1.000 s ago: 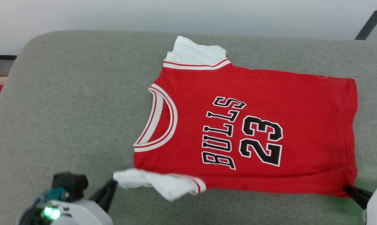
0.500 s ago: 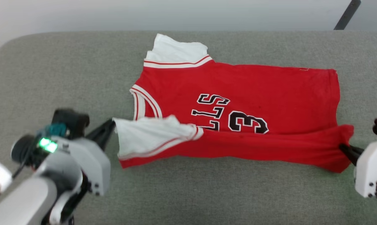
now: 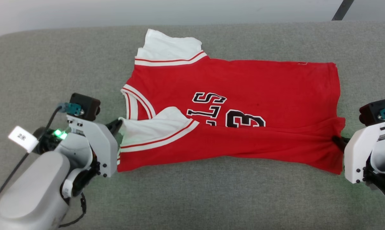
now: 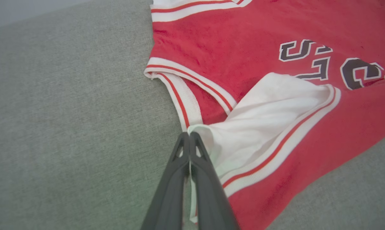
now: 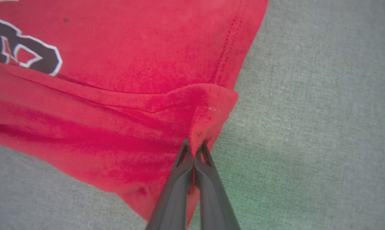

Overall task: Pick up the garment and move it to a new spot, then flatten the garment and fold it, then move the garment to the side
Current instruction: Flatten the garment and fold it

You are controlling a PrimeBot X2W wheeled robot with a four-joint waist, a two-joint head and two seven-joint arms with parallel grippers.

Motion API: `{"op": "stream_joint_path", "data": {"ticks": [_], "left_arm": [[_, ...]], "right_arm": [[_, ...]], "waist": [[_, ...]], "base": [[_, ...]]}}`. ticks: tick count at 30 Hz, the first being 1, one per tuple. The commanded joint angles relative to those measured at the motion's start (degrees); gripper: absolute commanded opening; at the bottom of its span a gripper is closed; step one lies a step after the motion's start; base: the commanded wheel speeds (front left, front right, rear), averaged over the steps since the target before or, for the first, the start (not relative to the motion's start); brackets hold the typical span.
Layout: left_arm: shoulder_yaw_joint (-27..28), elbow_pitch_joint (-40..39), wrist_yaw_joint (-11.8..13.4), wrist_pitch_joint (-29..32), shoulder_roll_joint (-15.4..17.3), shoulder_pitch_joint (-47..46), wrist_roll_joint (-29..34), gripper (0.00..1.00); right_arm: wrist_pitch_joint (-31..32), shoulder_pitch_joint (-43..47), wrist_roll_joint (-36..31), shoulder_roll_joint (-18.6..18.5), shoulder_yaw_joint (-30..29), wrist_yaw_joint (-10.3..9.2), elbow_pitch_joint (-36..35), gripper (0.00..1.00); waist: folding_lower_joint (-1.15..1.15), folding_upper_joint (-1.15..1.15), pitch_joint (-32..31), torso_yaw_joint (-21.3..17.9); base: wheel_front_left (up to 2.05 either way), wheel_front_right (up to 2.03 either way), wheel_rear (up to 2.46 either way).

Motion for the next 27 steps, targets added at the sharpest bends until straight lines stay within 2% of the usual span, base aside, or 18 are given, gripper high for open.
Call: {"op": "stream_joint_path", "data": {"ticks": [1,2,6,8,9,10,11,12,13,14,15,16,27], "left_arm": [[0.1,1.4,-0.5,-0.1,-0.6,-0.8,-0.8,0.0],[0.0,2.7,-0.9,0.0,-0.8,-1.1,-0.9,0.0],[0.2,6.5,-1.4,0.5,-1.7,-1.9,-2.0,0.0],[0.5,7.5,-1.9,0.6,-2.2,-2.1,-3.0,0.2],[0.7,7.8,-1.9,0.5,-2.4,-2.1,-3.3,0.29],[0.8,8.0,-1.9,0.1,-2.4,-2.0,-3.5,0.29],[1.0,8.1,-1.9,-0.1,-2.5,-1.9,-3.7,0.47],[1.2,8.2,-1.9,-0.3,-2.6,-1.7,-4.0,0.62],[1.3,8.1,-2.0,-0.3,-2.7,-1.4,-4.2,0.7],[1.3,8.0,-2.1,-0.3,-2.6,-1.1,-4.4,0.84],[1.3,7.9,-2.2,-0.4,-2.5,-0.8,-4.6,0.93],[1.4,7.6,-2.3,-0.6,-2.3,-0.6,-4.6,0.98],[3.0,0.8,-0.5,-5.1,-0.7,2.9,-4.3,1.0]], "right_arm": [[-0.5,-0.9,0.1,-0.1,0.7,-0.06,0.8,0.0],[-0.8,-1.4,0.3,0.0,1.2,-0.06,1.3,0.0],[-1.5,-2.9,1.1,-0.3,3.1,-0.06,3.5,0.15],[-1.9,-3.4,1.6,-0.7,4.2,-0.06,4.3,0.26],[-2.2,-3.5,1.8,-0.9,4.6,-0.06,4.5,0.36],[-2.6,-3.6,2.0,-1.1,5.0,-0.06,4.8,0.43],[-3.0,-3.7,2.2,-1.3,5.3,-0.06,5.0,0.49],[-3.3,-3.7,2.3,-1.5,5.6,-0.06,5.3,0.74],[-3.7,-3.8,2.6,-1.6,5.8,-0.06,5.6,0.97],[-4.0,-3.8,2.8,-1.7,6.1,-0.06,5.8,1.0],[-4.4,-3.8,3.0,-1.8,6.4,-0.06,6.0,1.0],[-4.8,-3.9,3.2,-1.8,6.5,-0.06,6.1,1.0],[-11.1,-1.3,2.6,-2.8,6.3,-0.06,3.8,1.0]], "waist": [[0.0,0.0,0.1,-0.1],[0.0,0.0,0.1,-0.2],[0.0,0.0,-0.3,-0.4],[0.0,0.0,-0.8,-0.3],[0.0,0.0,-1.1,-0.3],[0.0,0.0,-1.4,-0.2],[0.0,0.0,-1.7,-0.1],[0.0,0.0,-2.0,-0.1],[0.0,0.0,-2.4,0.0],[0.0,0.0,-2.7,0.0],[0.0,0.0,-3.1,0.1],[0.0,0.0,-3.4,0.0],[0.0,0.0,-7.2,0.6]], "base": [[0.0,0.0,0.0],[0.0,0.0,0.0],[0.0,0.0,0.0],[0.0,0.0,0.0],[0.0,0.0,0.0],[0.0,0.0,0.0],[0.0,0.0,0.0],[0.0,0.0,0.0],[0.0,0.0,0.0],[0.0,0.0,0.0],[0.0,0.0,0.0],[0.0,0.0,0.0],[0.0,0.0,0.0]]}}
